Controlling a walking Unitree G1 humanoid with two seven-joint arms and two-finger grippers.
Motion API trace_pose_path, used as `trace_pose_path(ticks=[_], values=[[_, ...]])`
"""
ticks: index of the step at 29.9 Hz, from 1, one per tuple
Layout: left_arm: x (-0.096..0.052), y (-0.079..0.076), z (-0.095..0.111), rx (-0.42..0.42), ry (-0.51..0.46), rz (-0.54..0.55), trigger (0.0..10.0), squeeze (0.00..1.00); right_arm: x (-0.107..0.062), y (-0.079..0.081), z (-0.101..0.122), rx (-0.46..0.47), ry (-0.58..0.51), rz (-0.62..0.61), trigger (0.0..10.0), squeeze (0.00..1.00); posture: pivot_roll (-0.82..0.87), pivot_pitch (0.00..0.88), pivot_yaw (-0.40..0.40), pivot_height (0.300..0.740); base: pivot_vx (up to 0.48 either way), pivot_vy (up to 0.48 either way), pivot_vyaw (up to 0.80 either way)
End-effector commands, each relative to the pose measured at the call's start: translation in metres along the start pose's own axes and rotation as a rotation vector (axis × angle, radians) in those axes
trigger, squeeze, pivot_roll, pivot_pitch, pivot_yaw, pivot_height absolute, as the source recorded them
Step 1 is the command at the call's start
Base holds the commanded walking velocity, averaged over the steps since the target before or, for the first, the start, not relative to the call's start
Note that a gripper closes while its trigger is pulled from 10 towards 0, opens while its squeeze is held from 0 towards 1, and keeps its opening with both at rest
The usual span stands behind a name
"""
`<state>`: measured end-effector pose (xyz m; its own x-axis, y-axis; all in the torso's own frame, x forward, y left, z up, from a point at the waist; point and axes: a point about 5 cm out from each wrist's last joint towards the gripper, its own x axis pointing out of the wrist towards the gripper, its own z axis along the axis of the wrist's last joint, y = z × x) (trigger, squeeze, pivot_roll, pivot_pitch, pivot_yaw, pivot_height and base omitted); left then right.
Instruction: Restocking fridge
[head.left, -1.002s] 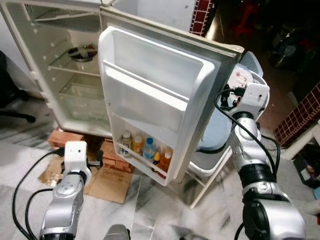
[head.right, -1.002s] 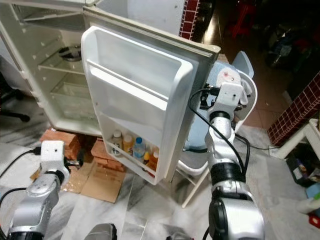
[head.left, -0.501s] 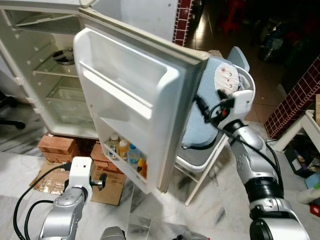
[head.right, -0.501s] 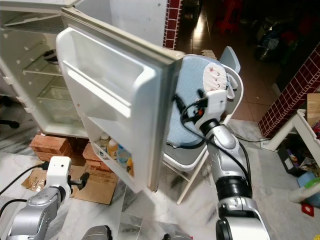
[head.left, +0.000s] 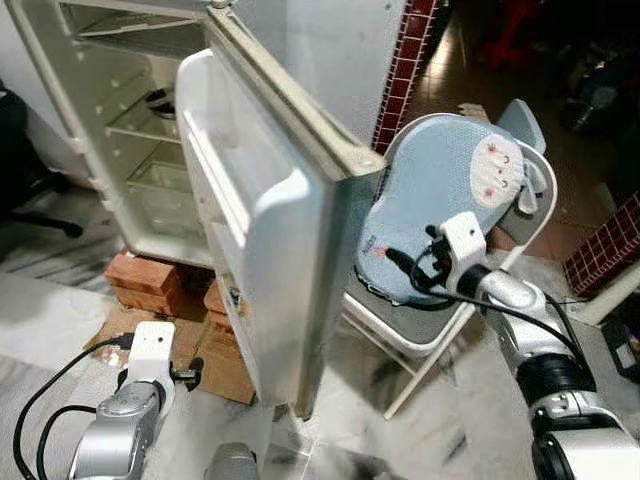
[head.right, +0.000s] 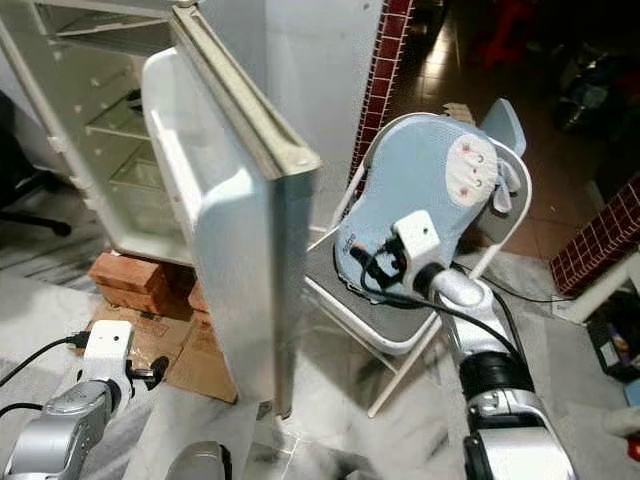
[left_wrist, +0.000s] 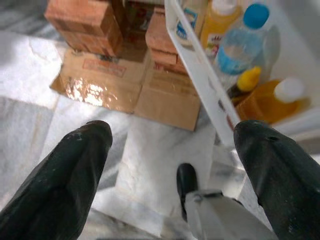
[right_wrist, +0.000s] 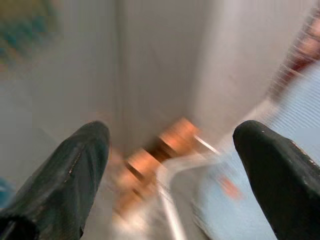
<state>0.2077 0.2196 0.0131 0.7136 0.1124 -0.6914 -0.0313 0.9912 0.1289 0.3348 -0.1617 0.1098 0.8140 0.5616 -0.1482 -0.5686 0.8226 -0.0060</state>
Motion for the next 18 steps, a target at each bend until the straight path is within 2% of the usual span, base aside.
trace_pose_path(ticks=[1, 2, 3, 7, 8, 9, 13, 18], values=[[-0.002, 0.0, 0.007, 0.028, -0.064, 0.012, 10.0, 0.0, 0.005, 0.01, 0.016, 0.037, -0.061, 0.077, 10.0, 0.0, 0.17, 0.0, -0.067, 0.74, 0.0, 0.0, 0.0], [-0.003, -0.001, 0.014, 0.076, -0.119, 0.017, 10.0, 0.0, 0.007, 0.024, 0.021, 0.039, -0.089, 0.154, 10.0, 0.0, 0.18, 0.0, -0.067, 0.74, 0.0, 0.0, 0.0], [-0.003, -0.002, 0.015, 0.086, -0.132, 0.016, 10.0, 0.0, 0.008, 0.03, 0.022, 0.046, -0.094, 0.186, 10.0, 0.0, 0.18, 0.0, -0.067, 0.74, 0.0, 0.0, 0.0], [-0.003, 0.0, 0.017, 0.071, -0.134, 0.028, 10.0, 0.0, 0.011, 0.041, 0.021, 0.062, -0.096, 0.216, 10.0, 0.0, 0.17, 0.0, -0.065, 0.74, 0.0, 0.0, 0.0], [-0.003, 0.001, 0.017, 0.055, -0.124, 0.033, 10.0, 0.0, 0.013, 0.041, 0.015, 0.045, -0.079, 0.164, 10.0, 0.0, 0.17, 0.0, -0.065, 0.74, 0.0, 0.0, 0.0], [-0.003, 0.001, 0.017, 0.055, -0.124, 0.033, 10.0, 0.0, 0.013, 0.041, 0.015, 0.045, -0.079, 0.164, 10.0, 0.0, 0.17, 0.0, -0.065, 0.74, 0.0, 0.0, 0.0], [-0.002, 0.002, 0.016, 0.051, -0.127, 0.041, 10.0, 0.0, 0.013, 0.037, 0.006, -0.003, -0.031, 0.094, 10.0, 0.0, 0.17, 0.0, -0.062, 0.74, 0.0, 0.446, 0.0], [-0.004, -0.001, 0.015, 0.092, -0.155, 0.03, 10.0, 0.0, 0.011, 0.039, -0.001, -0.002, 0.013, 0.061, 10.0, 0.0, 0.18, 0.0, -0.066, 0.74, 0.0, 0.48, 0.8]])
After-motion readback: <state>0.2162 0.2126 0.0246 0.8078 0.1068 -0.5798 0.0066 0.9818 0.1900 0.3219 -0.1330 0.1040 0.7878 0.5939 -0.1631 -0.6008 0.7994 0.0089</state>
